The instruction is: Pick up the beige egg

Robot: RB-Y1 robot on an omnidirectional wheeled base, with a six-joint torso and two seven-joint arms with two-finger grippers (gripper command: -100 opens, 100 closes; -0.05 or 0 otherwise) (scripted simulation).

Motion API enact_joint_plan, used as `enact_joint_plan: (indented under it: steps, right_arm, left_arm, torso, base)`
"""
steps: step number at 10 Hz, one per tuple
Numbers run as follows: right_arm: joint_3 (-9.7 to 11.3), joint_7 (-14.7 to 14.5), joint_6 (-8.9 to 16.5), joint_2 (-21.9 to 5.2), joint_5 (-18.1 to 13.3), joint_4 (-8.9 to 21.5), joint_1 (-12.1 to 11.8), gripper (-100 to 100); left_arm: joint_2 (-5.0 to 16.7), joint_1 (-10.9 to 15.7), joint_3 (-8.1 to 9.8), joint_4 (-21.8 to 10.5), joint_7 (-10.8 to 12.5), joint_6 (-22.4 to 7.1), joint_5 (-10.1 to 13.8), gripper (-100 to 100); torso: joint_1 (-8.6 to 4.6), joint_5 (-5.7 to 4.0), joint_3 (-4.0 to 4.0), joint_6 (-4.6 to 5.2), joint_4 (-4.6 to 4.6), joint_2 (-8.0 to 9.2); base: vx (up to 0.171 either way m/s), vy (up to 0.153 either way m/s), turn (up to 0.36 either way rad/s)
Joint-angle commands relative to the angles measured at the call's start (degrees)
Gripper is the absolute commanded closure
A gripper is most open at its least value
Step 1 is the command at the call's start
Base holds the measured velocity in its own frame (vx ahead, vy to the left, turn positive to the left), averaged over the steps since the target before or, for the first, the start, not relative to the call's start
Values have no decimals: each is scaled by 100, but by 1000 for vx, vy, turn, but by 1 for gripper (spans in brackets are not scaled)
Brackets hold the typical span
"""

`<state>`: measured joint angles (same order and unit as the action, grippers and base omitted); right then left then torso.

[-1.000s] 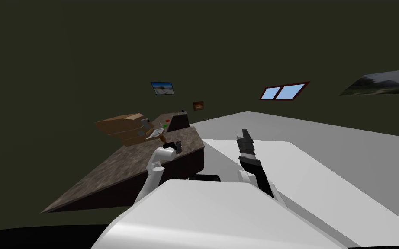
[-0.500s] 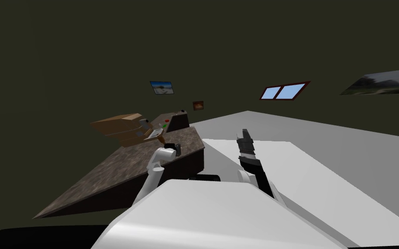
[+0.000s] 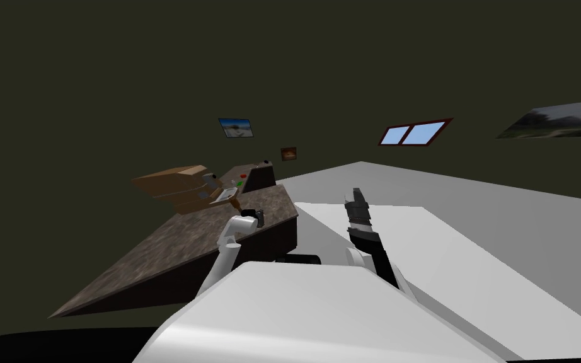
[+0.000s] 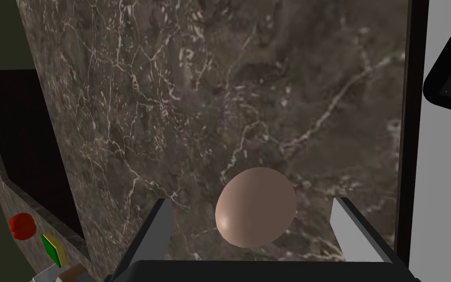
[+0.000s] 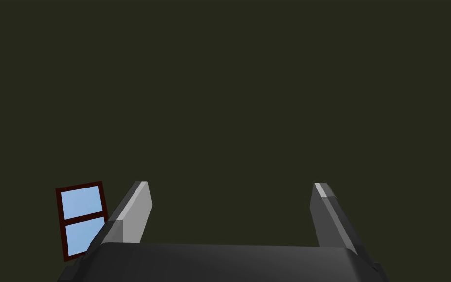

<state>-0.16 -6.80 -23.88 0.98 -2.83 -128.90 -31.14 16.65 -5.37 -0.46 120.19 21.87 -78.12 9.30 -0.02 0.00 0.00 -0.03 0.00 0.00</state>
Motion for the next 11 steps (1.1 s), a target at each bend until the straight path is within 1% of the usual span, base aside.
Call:
enact_joint_plan:
  steps: [1, 5, 6, 7, 9, 10, 11]
  right_arm:
    - [0, 0, 0, 0, 0, 0, 0, 0]
    - [0, 0, 0, 0, 0, 0, 0, 0]
    - [0, 0, 0, 0, 0, 0, 0, 0]
    - [0, 0, 0, 0, 0, 0, 0, 0]
    - [0, 0, 0, 0, 0, 0, 0, 0]
    - [0, 0, 0, 0, 0, 0, 0, 0]
    - [0, 0, 0, 0, 0, 0, 0, 0]
  left_arm:
    - [0, 0, 0, 0, 0, 0, 0, 100]
    - [0, -1, 0, 1, 1, -7, 1, 100]
    - [0, -1, 0, 1, 1, -6, 1, 0]
    - [35, -24, 2, 192, 40, -165, 26, 100]
    - [68, -56, -1, 406, 83, -341, 47, 100]
    - [54, -50, -5, 342, 69, -271, 34, 100]
    - [57, -48, -4, 357, 74, -295, 36, 0]
  torso:
    - [0, 0, 0, 0, 0, 0]
    - [3, 2, -2, 1, 0, -3]
    - [3, 2, -2, 1, -1, -3]
    - [3, 2, -2, 1, -1, -3]
    - [1, 1, 0, 0, 0, 1]
    - [2, 1, 1, 1, 1, 1]
    - [2, 2, -1, 1, -1, -1]
  base:
    - [0, 0, 0]
    - [0, 0, 0]
    - [0, 0, 0]
    - [1, 1, -12]
    - [0, 0, 0]
    - [0, 0, 0]
    - [0, 0, 0]
